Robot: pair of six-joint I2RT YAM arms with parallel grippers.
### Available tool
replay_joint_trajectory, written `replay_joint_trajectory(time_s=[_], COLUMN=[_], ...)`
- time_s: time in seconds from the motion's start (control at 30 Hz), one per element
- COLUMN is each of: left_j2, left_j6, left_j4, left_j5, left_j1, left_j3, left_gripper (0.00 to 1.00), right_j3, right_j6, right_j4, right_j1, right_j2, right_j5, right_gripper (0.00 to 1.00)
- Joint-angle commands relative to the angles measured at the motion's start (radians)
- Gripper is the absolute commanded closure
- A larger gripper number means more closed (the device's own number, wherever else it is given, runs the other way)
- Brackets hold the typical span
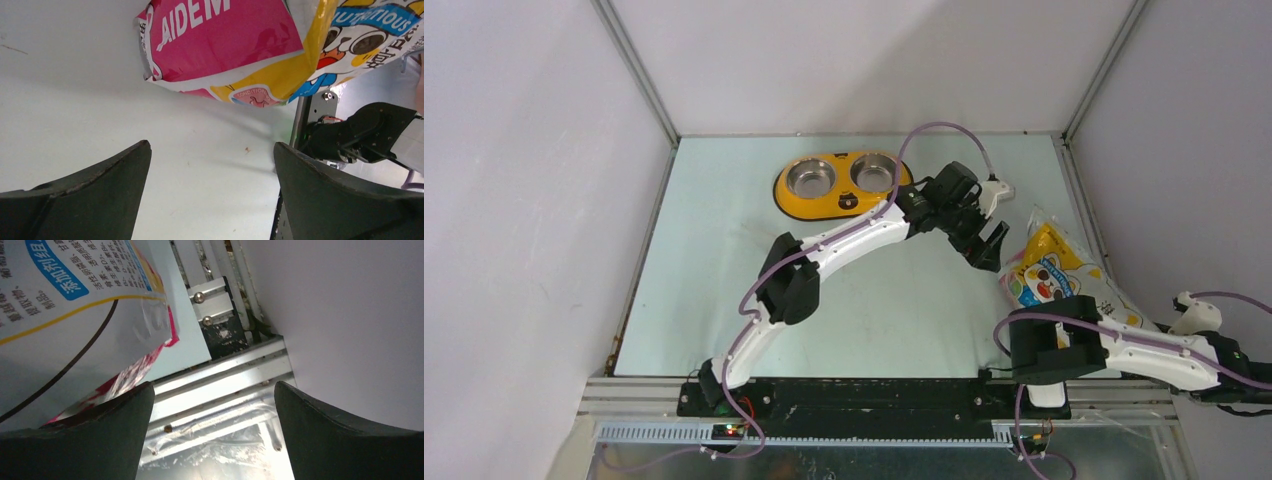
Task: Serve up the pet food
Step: Move the pet food bag to the center of the board.
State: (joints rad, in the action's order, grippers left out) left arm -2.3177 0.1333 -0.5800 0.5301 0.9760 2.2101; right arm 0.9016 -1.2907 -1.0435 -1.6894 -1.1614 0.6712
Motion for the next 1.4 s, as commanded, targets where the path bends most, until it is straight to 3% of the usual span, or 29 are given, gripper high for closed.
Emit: replay_joint_trajectory(time_s=[0.0, 0.43, 0.8, 1.0, 1.13, 1.37], left_j2=[-0.027, -0.011, 0.144, 0.276, 0.357, 0.401], left_j6=[0.061, 0.055, -0.023, -0.081, -0.097, -0.108], left_j4=[0.041, 0.02, -0.042, -0.039, -0.013, 0.0], left_j5=[0.028, -0.001, -0.054, -0.114, -0.139, -0.161], left_j1=[0.001, -0.016, -0.167, -0.259, -0.302, -0.308], left_j3=[0.077, 0.054, -0.156, -0.344, -0.475, -0.52], left_gripper=[0.0, 0.0, 0.0, 0.0, 0.0, 0.0], right_j3=[-0.08, -0.239, -0.283, -0.297, -0.296, -0.23], right_j6=[0.158, 0.462, 0.611, 0.738, 0.817, 0.88], right_j4=[0.086, 0.32, 0.384, 0.43, 0.476, 0.52], right_j1=[0.065, 0.36, 0.628, 0.843, 1.05, 1.322], right_j2=[0.032, 0.142, 0.195, 0.237, 0.238, 0.14], right_j5=[0.047, -0.012, -0.084, -0.182, -0.276, -0.427], right_gripper=[0.07, 0.08, 0.1, 0.09, 0.1, 0.09])
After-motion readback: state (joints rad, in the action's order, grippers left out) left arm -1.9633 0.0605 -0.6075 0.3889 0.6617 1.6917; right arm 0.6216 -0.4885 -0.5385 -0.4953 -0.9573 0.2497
